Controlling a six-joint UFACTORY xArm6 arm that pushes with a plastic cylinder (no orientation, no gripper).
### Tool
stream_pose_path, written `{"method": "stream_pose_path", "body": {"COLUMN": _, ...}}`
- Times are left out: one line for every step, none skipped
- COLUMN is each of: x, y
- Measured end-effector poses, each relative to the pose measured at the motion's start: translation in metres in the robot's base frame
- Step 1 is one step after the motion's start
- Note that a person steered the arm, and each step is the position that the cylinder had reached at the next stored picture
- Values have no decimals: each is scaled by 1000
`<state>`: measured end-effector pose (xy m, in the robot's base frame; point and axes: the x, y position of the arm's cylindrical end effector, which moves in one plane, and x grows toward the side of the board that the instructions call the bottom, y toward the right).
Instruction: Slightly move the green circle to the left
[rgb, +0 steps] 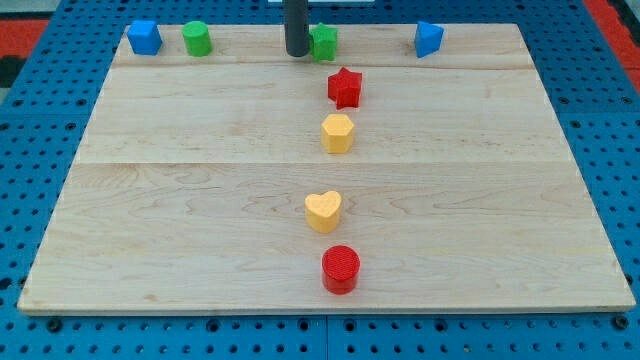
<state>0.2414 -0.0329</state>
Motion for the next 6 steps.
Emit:
{"method": "stream_pose_path", "body": {"x": 0, "y": -11}}
{"method": "stream_pose_path", "body": {"x": 0, "y": -12}}
{"method": "stream_pose_path", "body": {"x": -6, "y": -36}}
{"method": "stream_pose_path", "body": {"x": -41, "y": -38}}
{"method": "stream_pose_path", "body": {"x": -49, "y": -44}}
{"method": "stream_pose_path", "body": {"x": -50, "y": -46}}
